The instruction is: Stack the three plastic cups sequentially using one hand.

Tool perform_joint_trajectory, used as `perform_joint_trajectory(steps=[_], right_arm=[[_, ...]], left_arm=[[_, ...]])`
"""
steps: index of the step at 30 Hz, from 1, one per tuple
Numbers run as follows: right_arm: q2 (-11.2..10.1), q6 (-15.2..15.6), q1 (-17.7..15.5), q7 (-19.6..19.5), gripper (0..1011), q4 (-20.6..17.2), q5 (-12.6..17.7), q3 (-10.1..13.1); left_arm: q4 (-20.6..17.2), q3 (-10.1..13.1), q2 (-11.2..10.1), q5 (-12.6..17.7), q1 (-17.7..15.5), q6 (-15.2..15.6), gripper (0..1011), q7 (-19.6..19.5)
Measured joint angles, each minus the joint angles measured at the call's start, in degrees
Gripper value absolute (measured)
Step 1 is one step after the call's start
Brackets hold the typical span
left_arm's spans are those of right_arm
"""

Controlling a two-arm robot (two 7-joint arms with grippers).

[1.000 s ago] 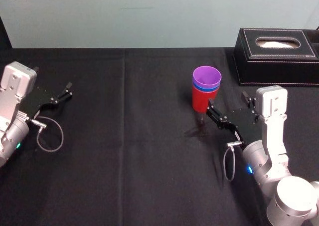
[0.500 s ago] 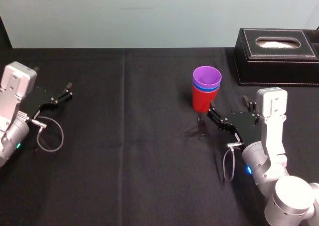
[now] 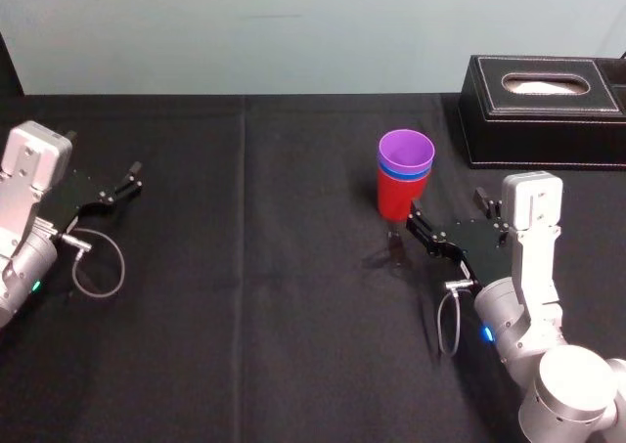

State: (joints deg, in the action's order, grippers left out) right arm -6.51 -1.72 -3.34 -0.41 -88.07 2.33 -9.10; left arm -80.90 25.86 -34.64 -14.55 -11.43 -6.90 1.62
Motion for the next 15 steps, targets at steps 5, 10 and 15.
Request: perform_joint_trajectory(steps=[5,10,15], right_arm=[[0.0,0.0,0.0,0.0,1004,0.0,0.0,0.0],[0.0,0.0,0.0,-0.1,1004,0.0,0.0,-0.1],[-0.1,0.0,0.0,-0.1,1004,-0.1,0.0,-0.1]], left_arm=[[0.0,0.0,0.0,0.0,0.0,0.0,1005,0.0],[0.0,0.0,0.0,0.0,0.0,0.0,1005,0.0],[0.0,0.0,0.0,0.0,0.0,0.0,1005,0.0]])
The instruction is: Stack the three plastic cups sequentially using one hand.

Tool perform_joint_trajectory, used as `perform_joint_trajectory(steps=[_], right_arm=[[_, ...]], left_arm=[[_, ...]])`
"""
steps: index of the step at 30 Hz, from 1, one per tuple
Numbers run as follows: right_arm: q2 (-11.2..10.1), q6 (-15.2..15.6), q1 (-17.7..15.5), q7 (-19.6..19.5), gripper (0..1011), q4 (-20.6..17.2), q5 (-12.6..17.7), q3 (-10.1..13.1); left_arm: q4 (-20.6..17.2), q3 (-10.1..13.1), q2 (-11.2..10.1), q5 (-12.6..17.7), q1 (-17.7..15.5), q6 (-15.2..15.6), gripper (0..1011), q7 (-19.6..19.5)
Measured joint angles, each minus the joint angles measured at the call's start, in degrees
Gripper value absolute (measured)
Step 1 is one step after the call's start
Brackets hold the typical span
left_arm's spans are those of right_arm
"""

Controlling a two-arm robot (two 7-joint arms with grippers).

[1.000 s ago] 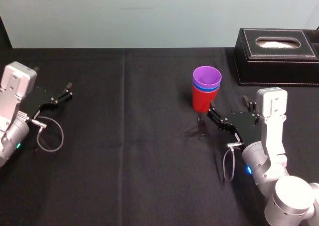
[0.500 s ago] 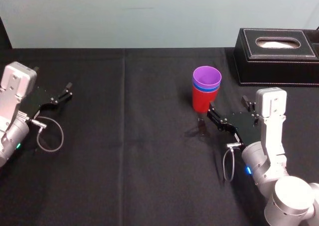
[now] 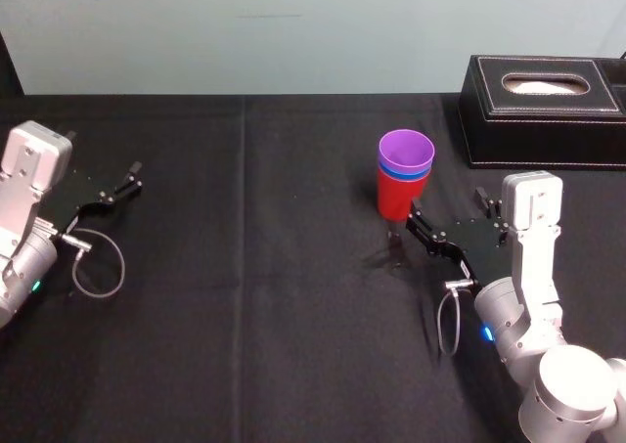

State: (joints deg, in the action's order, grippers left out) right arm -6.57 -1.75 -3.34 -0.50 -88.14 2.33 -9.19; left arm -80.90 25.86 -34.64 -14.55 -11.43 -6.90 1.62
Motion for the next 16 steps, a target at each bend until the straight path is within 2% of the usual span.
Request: perform_joint_trajectory(steps=[16], right_arm=[[0.0,0.0,0.0,-0.1,1004,0.0,0.0,0.0]], left_arm=[[0.0,0.0,0.0,0.0,0.0,0.0,1005,0.0]])
